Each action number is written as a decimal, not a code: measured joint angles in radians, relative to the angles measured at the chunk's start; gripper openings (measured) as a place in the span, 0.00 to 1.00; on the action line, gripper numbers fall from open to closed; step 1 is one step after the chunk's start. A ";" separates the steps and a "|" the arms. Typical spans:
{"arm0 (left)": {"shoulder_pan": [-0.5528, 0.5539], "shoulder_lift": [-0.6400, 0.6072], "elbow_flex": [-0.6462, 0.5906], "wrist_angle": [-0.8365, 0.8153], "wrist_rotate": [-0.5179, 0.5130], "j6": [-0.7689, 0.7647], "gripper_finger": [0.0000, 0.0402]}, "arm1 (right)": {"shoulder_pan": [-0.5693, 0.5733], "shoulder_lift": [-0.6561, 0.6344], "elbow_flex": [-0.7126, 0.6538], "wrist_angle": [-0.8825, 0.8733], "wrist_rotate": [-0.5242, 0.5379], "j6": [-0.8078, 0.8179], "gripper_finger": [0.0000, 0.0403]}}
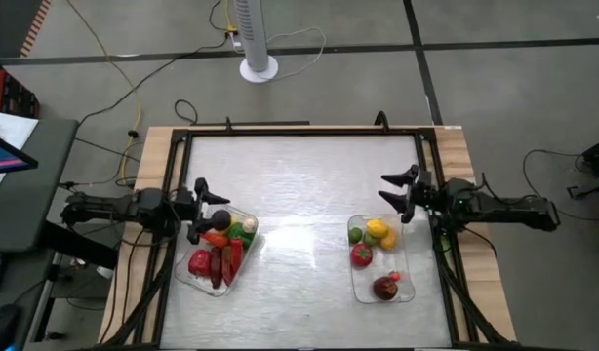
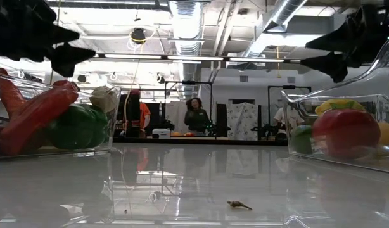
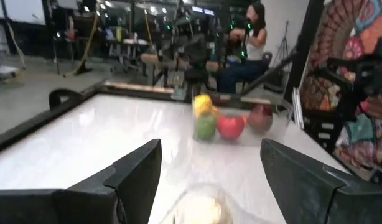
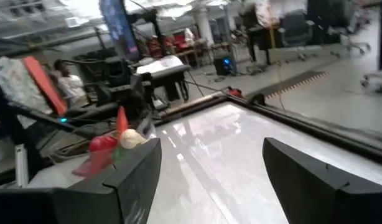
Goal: Sort produce into baskets
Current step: Return to Home Position
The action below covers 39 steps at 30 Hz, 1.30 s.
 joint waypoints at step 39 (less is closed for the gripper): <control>-0.017 0.008 -0.068 0.111 -0.032 0.079 0.65 | -0.006 0.000 -0.097 0.027 0.000 -0.071 0.76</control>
